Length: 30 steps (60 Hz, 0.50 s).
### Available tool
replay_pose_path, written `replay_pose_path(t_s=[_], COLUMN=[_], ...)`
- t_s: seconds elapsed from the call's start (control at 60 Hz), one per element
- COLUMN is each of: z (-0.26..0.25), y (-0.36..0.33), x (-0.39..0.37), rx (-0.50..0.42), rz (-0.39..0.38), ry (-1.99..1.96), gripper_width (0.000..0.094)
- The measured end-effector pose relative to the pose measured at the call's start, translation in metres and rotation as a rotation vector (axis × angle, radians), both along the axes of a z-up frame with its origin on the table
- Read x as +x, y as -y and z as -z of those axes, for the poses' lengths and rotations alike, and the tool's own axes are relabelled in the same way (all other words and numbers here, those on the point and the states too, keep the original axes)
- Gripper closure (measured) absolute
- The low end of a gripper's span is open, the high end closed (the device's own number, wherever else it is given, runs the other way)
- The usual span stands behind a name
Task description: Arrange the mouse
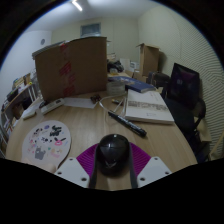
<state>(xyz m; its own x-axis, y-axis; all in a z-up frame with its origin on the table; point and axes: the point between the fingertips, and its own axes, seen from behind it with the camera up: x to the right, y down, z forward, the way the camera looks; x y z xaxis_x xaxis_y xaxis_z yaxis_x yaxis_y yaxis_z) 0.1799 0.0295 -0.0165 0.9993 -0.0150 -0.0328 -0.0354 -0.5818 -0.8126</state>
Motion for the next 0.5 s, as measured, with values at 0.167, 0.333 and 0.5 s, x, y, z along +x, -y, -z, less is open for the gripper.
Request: replay_pose_path(t_s=[0.167, 0.333, 0.5], z=[-0.031, -0.168, -0.213], y=[0.008, -0.004, -0.023], x=[0.013, -0.031, -0.145], rx=[-0.001, 0.198, 0.256], rz=[0.049, 0.023, -0.082], ry=[0.008, 0.033, -0.005], gripper_width=[0.0547, 0.056, 0.0564])
